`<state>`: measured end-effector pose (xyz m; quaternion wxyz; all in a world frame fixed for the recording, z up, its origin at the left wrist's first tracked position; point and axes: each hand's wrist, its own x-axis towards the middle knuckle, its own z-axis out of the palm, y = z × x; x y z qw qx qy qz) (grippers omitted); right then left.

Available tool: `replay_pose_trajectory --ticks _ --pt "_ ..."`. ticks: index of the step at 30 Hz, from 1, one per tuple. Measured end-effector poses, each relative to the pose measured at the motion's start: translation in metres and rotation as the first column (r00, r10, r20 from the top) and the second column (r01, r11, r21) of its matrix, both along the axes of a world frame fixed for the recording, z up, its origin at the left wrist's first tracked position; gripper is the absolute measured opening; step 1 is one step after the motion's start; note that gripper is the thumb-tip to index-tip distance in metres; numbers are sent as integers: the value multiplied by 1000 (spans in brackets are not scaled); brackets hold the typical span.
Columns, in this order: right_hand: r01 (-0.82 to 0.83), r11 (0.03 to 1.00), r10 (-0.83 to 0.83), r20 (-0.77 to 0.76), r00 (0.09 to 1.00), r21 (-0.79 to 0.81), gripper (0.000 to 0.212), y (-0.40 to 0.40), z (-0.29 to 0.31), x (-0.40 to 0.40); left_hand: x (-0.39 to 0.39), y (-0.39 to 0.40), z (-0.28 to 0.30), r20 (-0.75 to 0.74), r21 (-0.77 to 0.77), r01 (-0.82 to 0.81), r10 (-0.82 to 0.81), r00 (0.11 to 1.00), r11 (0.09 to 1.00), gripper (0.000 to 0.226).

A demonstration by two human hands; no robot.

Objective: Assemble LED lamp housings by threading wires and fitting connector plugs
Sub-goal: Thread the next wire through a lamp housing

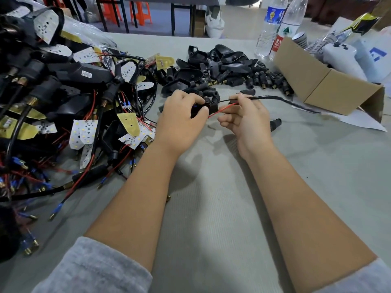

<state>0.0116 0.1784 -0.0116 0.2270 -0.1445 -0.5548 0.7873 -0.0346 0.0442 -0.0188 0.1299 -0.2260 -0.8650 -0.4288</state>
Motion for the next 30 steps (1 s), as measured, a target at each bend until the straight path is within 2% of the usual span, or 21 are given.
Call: replay_pose_trajectory --ticks 3,6,11,17,20,24,26,28,30 --pt "25 999 -24 -10 1000 41 25 -2 -2 0 -2 -1 -2 29 -134 -27 31 999 991 35" --pt "73 996 -75 -46 996 -44 20 -1 0 0 -4 -2 -3 64 -215 -18 33 997 976 35" --pt "93 991 -97 -40 994 -94 17 2 2 1 -1 -2 -2 119 -145 5 12 993 989 31" --pt "-15 1000 15 -6 1000 -14 10 0 3 4 0 -3 -4 58 -203 23 -11 998 979 21" --pt "-56 994 52 50 997 91 5 -1 1 4 3 -2 -2 77 -138 36 -25 997 990 24" --pt "-96 946 58 128 990 310 14 -4 -1 4 6 -4 2 160 106 3 -20 987 994 32" --pt "-62 933 14 136 991 353 19 -5 -2 3 4 -5 2 167 186 -67 35 985 980 36" --pt "-25 925 -27 129 991 379 21 -5 -4 2 0 -5 1 159 184 -105 76 984 977 26" --pt "-1 905 -54 115 992 425 22 -6 -6 1 -3 -4 -1 130 99 -81 68 989 992 15"
